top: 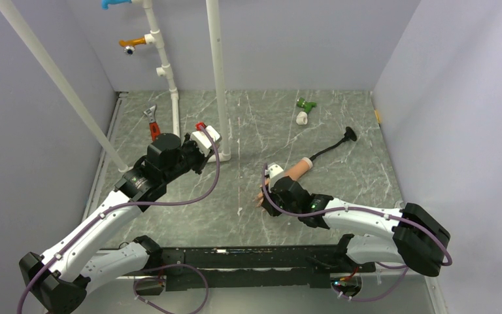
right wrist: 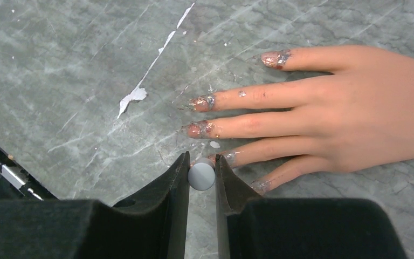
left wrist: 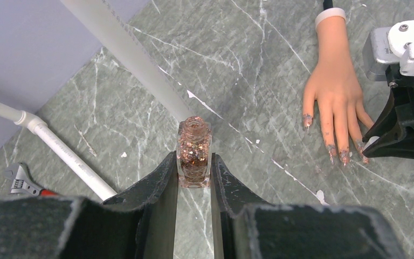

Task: Paint the nails
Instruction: Paint the nail polish on the nail.

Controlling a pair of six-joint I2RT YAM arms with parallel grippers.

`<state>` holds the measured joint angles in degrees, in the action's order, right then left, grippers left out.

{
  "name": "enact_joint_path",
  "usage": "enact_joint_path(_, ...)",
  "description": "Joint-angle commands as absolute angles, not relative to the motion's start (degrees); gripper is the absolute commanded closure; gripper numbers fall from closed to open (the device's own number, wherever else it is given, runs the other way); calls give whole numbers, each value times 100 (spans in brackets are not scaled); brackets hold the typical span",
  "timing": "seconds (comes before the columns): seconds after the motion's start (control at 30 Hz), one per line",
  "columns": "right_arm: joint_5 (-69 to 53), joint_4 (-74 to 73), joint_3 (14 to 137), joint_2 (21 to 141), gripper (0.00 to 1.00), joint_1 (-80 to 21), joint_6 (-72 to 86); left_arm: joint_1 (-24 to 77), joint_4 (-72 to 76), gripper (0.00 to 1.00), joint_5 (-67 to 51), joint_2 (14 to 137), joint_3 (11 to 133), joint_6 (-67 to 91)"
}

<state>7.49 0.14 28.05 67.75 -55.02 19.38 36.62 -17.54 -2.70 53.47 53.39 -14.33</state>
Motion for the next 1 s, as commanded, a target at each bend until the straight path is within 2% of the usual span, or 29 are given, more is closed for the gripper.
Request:
enact_joint_path(0.0, 566, 277, 2775, 6695, 100, -5528, 1872, 3683, -1633, 100, -257, 5282, 5537, -1494)
enact_joint_path(0.43, 177, 395, 2778, 6227, 100, -5526, 1798, 3685, -1635, 100, -244, 5311, 5536, -1494)
enact_joint_path(0.97, 1234, -158, 3054, 6548, 100, -5526, 1623, 3690, -1646, 100, -238, 5301, 5534, -1494)
